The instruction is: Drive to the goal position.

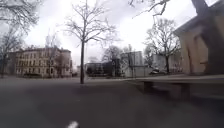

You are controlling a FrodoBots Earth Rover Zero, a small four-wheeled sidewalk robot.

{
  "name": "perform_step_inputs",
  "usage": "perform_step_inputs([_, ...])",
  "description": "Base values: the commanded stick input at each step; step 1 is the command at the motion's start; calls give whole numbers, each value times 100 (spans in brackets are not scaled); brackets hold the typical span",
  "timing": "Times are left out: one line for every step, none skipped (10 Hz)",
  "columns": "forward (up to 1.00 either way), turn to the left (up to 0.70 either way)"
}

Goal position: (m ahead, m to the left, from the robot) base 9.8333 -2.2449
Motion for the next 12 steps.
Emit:
perform_step_inputs([100, 0])
perform_step_inputs([100, 0])
perform_step_inputs([100, 0])
perform_step_inputs([100, 0])
perform_step_inputs([100, 0])
perform_step_inputs([100, 0])
perform_step_inputs([100, 0])
perform_step_inputs([100, 0])
perform_step_inputs([100, 0])
perform_step_inputs([100, 0])
perform_step_inputs([100, 0])
perform_step_inputs([100, 0])
